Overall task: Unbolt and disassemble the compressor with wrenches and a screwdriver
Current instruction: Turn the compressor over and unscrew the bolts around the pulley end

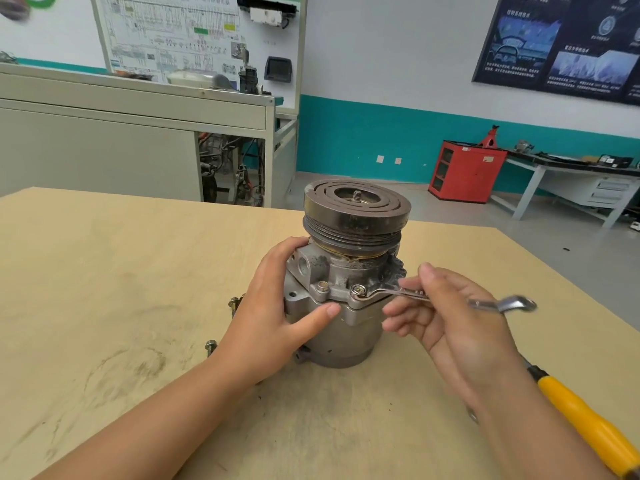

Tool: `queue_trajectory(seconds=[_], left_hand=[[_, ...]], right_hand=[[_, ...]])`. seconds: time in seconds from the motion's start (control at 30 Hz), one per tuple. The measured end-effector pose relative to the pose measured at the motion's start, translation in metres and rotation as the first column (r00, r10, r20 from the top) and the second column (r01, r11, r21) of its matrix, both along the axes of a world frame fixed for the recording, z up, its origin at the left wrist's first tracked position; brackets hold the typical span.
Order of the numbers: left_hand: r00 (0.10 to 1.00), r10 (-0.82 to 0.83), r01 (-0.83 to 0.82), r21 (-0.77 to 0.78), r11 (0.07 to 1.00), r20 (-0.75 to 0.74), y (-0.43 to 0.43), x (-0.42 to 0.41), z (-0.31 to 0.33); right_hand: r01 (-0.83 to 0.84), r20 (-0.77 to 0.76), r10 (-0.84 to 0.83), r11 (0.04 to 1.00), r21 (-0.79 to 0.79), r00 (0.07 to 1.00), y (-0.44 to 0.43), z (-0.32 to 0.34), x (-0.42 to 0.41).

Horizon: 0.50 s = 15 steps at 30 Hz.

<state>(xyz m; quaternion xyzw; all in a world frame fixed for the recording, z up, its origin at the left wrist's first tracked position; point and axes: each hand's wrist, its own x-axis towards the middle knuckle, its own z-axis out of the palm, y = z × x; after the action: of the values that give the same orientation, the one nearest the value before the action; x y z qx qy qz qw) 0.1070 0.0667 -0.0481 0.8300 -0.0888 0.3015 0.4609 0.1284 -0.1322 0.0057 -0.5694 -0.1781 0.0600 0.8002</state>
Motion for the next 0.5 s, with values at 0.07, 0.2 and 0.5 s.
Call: queue_trajectory(seconds=[0.07,0.2,0.5], left_hand=[[1.000,0.002,-0.002,0.004,1.000,0.000,0.000,0.000,0.000],[1.000,0.002,-0.002,0.010,1.000,0.001,0.001,0.001,-0.001],[1.000,-0.002,0.002,0.013,1.000,0.018,0.001,0.002,-0.002]], right_hand=[[-0.062,-0.149,0.058,0.998,-0.023,0.987,-0.002,0.006,0.013],[-0.049,-0.225,0.037,0.998,-0.050,0.974,0.001,0.012,0.031],[0.135,0.182,-0.158,0.982,0.130,0.971,-0.001,0.007,-0.005]])
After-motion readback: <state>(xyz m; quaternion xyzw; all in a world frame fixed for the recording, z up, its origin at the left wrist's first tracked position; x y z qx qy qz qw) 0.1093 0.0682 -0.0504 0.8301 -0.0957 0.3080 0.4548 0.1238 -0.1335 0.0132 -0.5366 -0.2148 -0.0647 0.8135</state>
